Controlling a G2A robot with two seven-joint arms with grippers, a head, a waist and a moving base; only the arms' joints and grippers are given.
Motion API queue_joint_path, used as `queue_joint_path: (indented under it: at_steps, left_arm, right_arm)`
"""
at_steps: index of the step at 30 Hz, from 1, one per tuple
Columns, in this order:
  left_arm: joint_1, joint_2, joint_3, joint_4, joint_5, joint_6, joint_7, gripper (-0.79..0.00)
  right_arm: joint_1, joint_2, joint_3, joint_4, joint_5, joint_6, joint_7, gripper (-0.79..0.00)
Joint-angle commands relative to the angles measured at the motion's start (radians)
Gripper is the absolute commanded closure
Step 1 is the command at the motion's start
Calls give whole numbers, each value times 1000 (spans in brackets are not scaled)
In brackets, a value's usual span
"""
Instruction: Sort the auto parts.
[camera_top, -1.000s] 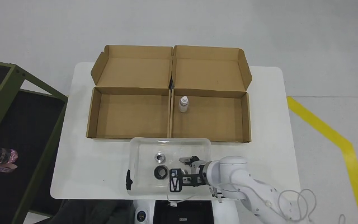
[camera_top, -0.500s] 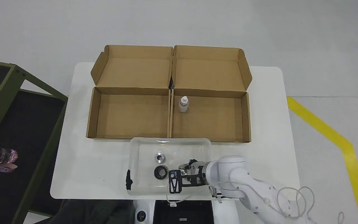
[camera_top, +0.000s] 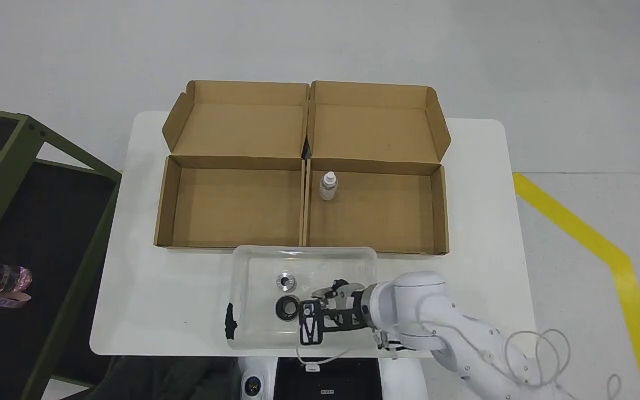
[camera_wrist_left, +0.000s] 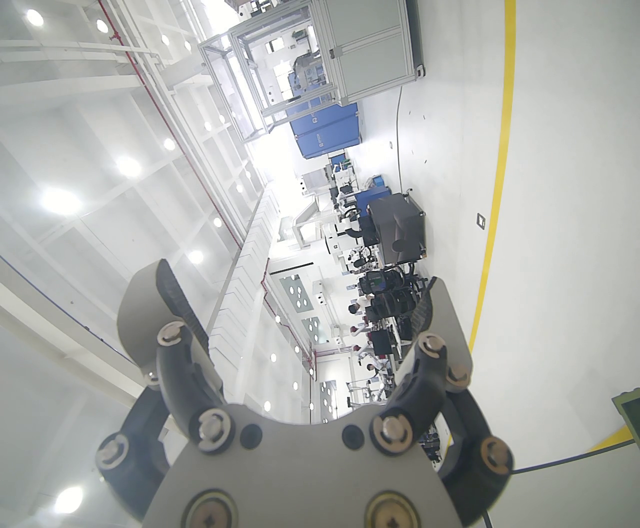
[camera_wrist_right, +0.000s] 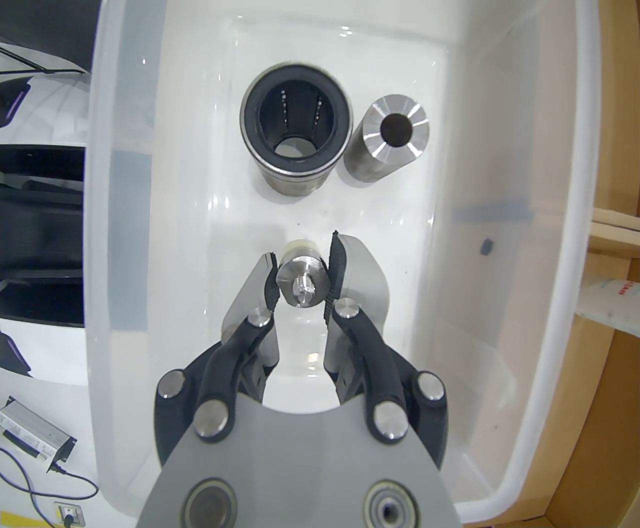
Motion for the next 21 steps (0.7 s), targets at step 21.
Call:
queue_joint_path:
  at_steps: [21]
  left_arm:
    - [0, 0, 0, 0, 0, 0, 0, -785]
  right_arm:
    - [57, 3, 93, -62, -84, 86, -257, 0]
